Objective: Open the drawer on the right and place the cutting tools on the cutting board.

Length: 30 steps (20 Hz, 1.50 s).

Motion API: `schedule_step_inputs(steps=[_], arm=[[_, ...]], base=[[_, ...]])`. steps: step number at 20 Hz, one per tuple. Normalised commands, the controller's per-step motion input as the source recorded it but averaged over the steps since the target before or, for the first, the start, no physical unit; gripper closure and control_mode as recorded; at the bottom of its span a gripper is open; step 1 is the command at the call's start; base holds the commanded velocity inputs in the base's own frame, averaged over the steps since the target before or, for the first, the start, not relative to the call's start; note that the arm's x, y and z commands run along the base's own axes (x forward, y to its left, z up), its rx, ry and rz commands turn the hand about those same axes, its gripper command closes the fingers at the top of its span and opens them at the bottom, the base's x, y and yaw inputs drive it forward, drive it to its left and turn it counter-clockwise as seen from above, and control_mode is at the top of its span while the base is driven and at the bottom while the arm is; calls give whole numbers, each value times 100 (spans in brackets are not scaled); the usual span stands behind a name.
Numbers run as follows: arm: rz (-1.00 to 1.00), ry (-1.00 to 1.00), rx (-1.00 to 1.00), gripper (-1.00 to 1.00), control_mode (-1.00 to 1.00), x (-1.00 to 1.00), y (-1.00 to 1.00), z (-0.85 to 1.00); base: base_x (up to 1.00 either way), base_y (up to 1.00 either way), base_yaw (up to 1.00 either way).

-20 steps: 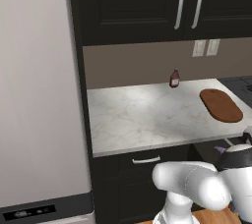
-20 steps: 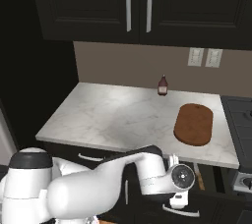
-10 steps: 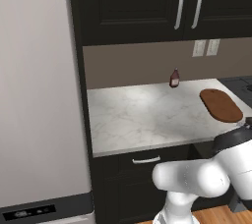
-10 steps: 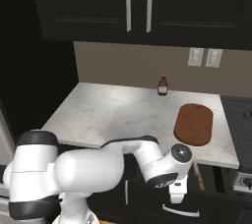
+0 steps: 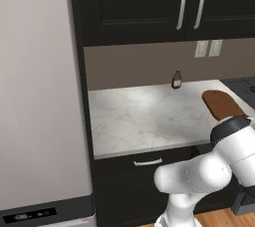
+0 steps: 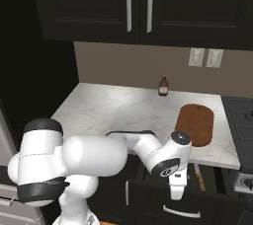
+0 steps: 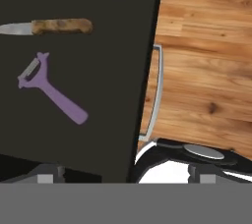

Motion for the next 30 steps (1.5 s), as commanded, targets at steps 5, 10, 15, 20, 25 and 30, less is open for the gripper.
schedule_step_inputs(steps=[5, 10, 15, 20, 25, 30], arm=[[0, 10, 0, -100, -100, 2, 1, -16], [0, 1, 0, -100, -100, 0, 0, -23], [0, 0, 0, -100, -100, 0, 0, -17], [0, 2, 0, -100, -100, 2, 0, -12], [0, 1, 0, -100, -100, 2, 0, -14], [0, 0, 0, -100, -100, 1, 0, -11]], base=[[0, 0, 0], [0, 0, 0], [0, 0, 0], [0, 0, 0], [0, 0, 0], [0, 0, 0]])
